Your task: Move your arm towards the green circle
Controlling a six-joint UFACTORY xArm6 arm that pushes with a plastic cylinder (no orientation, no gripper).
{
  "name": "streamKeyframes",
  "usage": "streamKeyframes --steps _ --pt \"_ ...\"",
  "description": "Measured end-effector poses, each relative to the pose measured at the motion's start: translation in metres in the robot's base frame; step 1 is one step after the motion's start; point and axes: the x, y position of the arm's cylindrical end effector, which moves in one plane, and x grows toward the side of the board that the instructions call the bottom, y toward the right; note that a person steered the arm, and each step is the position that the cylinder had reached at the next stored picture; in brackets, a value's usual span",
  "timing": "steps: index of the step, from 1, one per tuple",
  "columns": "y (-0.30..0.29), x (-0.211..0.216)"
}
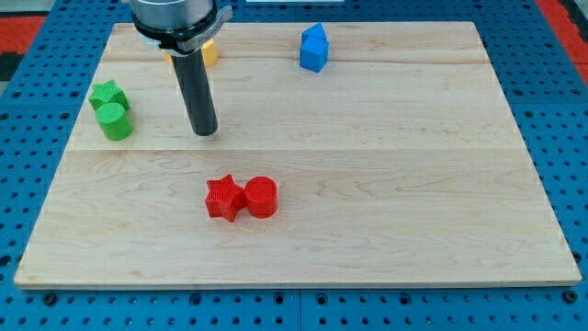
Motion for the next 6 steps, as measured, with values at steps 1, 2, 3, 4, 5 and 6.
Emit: streamKeyframes --steps 1,2,3,4,5,6 --pt "0.003 0.0" --pt "-0.018 0.014" --pt "-0.059 0.044" --pt "-0.136 0.045" --pt "-0.187 0.038" --pt "-0.178 0.02"
